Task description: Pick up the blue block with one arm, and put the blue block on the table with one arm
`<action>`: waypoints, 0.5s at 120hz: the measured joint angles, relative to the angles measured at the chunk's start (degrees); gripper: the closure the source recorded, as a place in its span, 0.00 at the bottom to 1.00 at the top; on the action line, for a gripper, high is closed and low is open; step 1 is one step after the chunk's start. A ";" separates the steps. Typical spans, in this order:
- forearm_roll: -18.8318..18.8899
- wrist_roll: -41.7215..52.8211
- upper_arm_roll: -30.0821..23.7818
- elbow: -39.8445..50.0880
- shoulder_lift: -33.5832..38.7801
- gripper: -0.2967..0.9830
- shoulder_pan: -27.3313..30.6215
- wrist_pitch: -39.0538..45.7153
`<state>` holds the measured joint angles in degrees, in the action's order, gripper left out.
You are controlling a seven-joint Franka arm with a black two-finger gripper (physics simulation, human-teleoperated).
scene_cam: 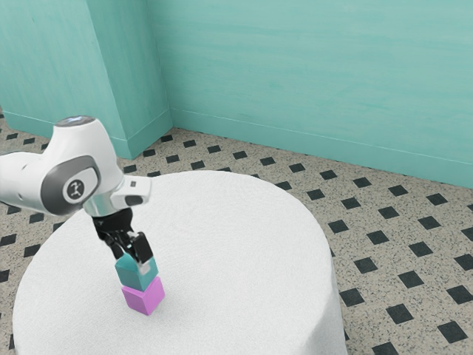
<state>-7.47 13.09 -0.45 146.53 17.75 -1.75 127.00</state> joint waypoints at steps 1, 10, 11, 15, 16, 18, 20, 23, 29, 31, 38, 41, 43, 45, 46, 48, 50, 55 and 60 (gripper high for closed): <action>0.00 0.09 0.01 0.01 0.00 0.23 0.00 0.01; 0.00 0.83 0.08 0.03 -0.03 0.23 -0.01 0.14; 0.00 0.91 0.09 0.03 -0.04 0.23 -0.01 0.15; 0.00 1.19 0.12 0.03 -0.15 0.23 -0.01 0.22; 0.00 1.26 0.13 0.04 -0.20 0.23 -0.01 0.25; 0.00 1.40 0.14 0.05 -0.32 0.23 -0.01 0.37; 0.00 1.52 0.16 0.06 -0.42 0.23 -0.01 0.49; -0.01 1.70 0.17 0.07 -0.56 0.23 -0.01 0.72; -0.04 2.04 0.23 0.08 -0.71 0.23 -0.01 1.13; -0.04 2.14 0.32 0.09 -0.75 0.23 -0.02 1.25; -0.02 2.49 0.78 0.08 -0.91 0.23 0.01 1.62; -0.01 2.64 0.92 0.05 -1.03 0.23 0.04 1.88; -0.01 2.73 0.98 0.04 -1.12 0.23 0.05 2.07; 0.01 2.82 1.03 0.03 -1.20 0.23 0.06 2.28; 0.01 2.87 1.05 0.03 -1.25 0.23 0.07 2.39; 0.01 2.95 1.08 0.02 -1.40 0.23 0.07 2.65; 0.01 3.04 1.11 0.02 -1.53 0.23 0.07 2.95; -0.04 3.20 1.52 0.01 -1.99 0.23 0.06 3.71; -0.10 3.24 1.88 0.01 -2.39 0.23 0.08 4.41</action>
<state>-7.57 16.33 1.43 146.54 15.36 -1.67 131.41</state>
